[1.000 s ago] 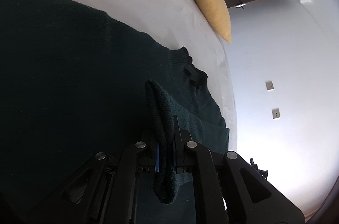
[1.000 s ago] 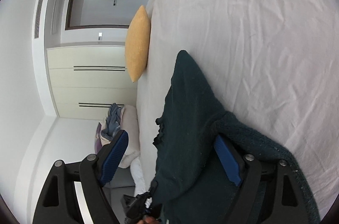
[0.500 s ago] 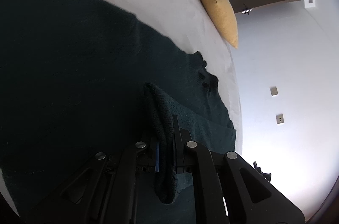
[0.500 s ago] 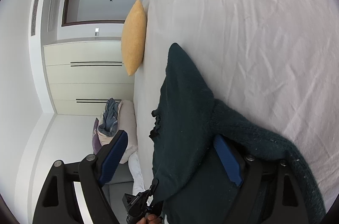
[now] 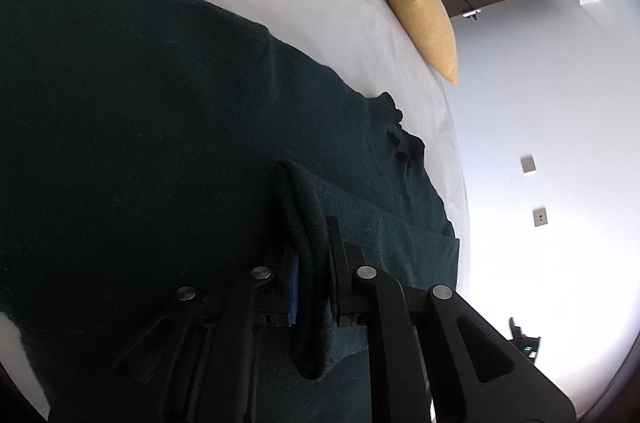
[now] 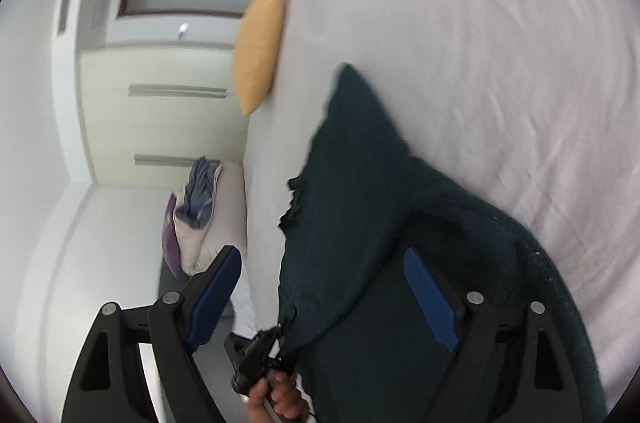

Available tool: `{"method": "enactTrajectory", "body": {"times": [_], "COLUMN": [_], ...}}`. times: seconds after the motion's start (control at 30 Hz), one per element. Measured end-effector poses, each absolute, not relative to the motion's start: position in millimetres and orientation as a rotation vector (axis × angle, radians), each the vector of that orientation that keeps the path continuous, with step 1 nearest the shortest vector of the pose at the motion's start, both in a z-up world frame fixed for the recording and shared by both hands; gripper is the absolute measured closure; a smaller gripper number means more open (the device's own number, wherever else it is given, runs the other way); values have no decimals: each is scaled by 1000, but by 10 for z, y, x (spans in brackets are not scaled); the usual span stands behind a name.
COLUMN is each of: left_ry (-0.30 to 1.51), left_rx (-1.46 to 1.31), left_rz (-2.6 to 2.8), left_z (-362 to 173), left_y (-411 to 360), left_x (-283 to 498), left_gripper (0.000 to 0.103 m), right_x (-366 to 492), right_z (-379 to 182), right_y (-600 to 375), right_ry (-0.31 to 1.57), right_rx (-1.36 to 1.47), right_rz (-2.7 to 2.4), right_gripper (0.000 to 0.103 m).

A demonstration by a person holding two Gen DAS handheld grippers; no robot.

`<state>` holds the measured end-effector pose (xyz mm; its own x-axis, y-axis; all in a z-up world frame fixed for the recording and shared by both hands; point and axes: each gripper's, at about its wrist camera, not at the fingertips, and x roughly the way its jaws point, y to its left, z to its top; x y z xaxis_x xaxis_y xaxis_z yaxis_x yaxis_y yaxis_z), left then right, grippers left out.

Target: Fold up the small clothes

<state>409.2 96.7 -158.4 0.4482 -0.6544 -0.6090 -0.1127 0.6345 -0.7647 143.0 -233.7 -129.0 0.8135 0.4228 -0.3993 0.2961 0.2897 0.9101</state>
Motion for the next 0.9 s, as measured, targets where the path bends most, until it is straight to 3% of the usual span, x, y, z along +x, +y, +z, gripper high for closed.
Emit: {"method": "enactTrajectory", "body": {"times": [0.17,0.33,0.43,0.6,0.63,0.7,0.9], "left_ry": [1084,929,914,1021,1033,1005,1023], "left_rx": [-800,-666,-479,-314,-325,-340,-338], "left_rz": [-353,-208,-268,-287,-279,-281,-305], "left_z": [-1500,-1036,-848,-1177,-1255,-1302,-1316], "left_y": [985,1094,733,206,192,198,164], "left_x": [4077,3902,3914,4052,4057,4029,4054], "left_gripper": [90,89,89,89,89,90,90], "right_x": [1727,2321,2608,2966,2989,2931,2579], "right_z": [-913,-912,-1060,-1478,-1570,-1625,-1600], "right_y": [-2383,-2474,-2569,-2773,-2769,-2740,-2554], "right_ry": [648,736,782,881,911,929,990], "right_rx": [1121,1003,986,1035,1040,1017,998], "right_rz": [138,215,227,203,207,216,302], "right_gripper": [19,31,40,43,52,58,58]}}
